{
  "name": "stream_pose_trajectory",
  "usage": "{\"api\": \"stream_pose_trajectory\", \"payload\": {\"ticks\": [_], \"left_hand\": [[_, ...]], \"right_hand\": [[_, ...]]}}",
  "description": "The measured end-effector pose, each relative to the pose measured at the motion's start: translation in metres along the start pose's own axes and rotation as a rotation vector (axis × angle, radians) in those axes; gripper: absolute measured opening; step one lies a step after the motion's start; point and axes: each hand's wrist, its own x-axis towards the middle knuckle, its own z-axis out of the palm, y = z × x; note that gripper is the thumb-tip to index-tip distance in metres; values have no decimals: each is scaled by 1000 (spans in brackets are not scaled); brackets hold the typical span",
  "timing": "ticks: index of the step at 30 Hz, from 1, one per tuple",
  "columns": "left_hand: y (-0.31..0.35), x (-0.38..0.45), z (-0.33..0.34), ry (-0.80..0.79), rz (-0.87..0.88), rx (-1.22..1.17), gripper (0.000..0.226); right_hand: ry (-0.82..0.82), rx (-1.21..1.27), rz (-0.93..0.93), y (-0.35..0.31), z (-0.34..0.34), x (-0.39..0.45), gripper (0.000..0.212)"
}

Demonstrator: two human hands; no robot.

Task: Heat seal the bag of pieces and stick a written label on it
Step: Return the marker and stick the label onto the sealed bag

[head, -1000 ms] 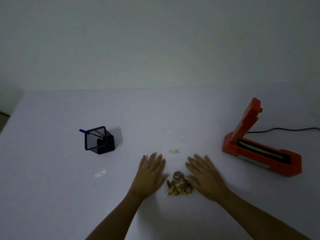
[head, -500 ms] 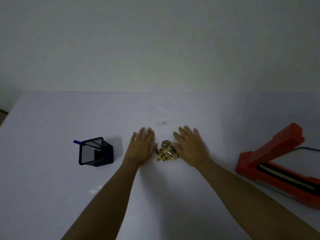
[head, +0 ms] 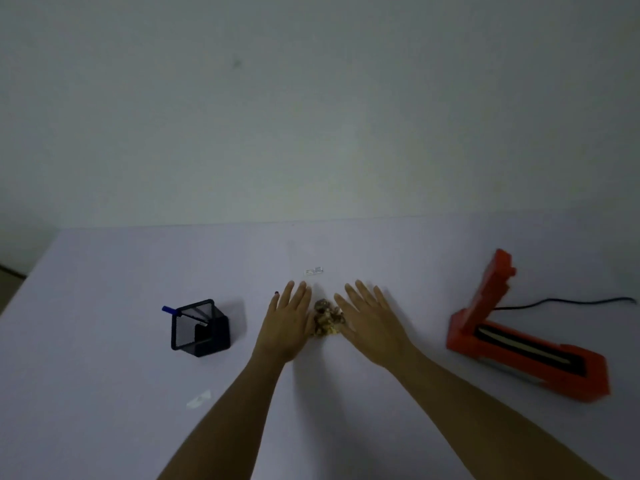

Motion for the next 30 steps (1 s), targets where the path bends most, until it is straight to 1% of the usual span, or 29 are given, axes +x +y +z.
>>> {"api": "stream_pose_trajectory", "payload": {"ticks": [4, 5, 7, 9, 10, 12, 13, 16, 18, 20, 22, 24, 29, 30], "left_hand": [[28, -24, -28, 9, 62, 4, 109], [35, -27, -35, 13, 80, 0, 108], [53, -32, -44, 33, 127, -16, 97], [74, -37, -49, 50, 174, -30, 91], [86, -40, -50, 59, 193, -33, 91], [111, -44, -52, 61, 244, -45, 91], [123, -45, -53, 57, 273, -56, 91], [161, -43, -59, 63, 355, -81, 89], [181, -39, -63, 77, 382, -67, 77], [197, -33, -64, 84, 398, -50, 64], [212, -27, -64, 78, 399, -48, 64], [225, -20, -62, 63, 372, -48, 66], [254, -14, -43, 18, 252, -110, 73], [258, -17, -40, 12, 229, -122, 74]], "right_hand": [[20, -48, 8, -4, -25, -54, 56], [29, -55, 13, -5, -31, -68, 57], [84, -65, 16, -3, -38, -101, 56], [140, -85, 31, 7, -45, -141, 51], [185, -88, 44, 17, -48, -161, 45], [267, -62, 129, 42, -56, -204, 32], [282, -38, 197, 57, -59, -224, 33], [254, 32, 455, 111, -70, -281, 46], [208, 52, 605, 145, -80, -306, 60], [149, 116, 693, 175, -88, -319, 74], [88, 187, 723, 202, -94, -320, 83], [57, 237, 714, 222, -94, -314, 88], [-9, 440, 645, 253, -76, -285, 99], [-26, 471, 637, 255, -73, -281, 99]]}}
